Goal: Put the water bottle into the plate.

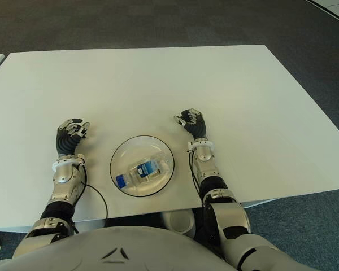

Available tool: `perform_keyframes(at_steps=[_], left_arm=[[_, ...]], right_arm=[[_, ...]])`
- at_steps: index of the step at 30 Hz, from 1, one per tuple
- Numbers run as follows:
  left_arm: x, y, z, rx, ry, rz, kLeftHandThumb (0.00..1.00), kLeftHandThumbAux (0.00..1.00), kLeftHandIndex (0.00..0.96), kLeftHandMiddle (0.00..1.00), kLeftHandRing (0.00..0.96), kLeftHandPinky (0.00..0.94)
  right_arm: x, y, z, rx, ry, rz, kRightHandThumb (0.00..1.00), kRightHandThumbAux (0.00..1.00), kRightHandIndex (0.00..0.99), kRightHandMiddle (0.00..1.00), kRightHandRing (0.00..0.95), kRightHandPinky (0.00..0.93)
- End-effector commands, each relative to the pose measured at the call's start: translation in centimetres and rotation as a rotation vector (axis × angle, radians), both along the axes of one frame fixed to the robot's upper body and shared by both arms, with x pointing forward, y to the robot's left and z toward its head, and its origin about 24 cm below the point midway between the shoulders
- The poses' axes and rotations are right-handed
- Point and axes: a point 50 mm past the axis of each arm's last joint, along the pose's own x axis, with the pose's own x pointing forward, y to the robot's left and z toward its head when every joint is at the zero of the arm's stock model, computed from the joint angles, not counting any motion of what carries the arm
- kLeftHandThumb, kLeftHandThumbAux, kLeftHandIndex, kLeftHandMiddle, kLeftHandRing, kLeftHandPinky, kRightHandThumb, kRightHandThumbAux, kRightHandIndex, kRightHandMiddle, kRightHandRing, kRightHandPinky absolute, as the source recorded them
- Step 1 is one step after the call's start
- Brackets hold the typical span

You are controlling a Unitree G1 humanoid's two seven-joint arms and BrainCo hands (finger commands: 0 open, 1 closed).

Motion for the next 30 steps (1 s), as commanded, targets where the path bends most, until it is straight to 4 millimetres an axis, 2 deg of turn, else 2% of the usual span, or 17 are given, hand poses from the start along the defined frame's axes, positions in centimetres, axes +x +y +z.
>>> perform_keyframes(at_steps=[1,30], left_arm=[[-0.27,-0.16,-0.5,-0.024,0.025,-0.012,0.707,0.712,0.436,0.668,0.65,0.641],[-0.28,-0.21,-0.49,0.003,0.032,-0.032,0.707,0.713,0.435,0.67,0.655,0.648]], right_arm=[[-1.03,-0.37,-1.22,-0.021,0.042,-0.027,0.709,0.73,0.434,0.662,0.669,0.665],[-1.22,-0.62,-1.47,-0.039,0.01,-0.092,0.71,0.729,0.435,0.679,0.663,0.569]])
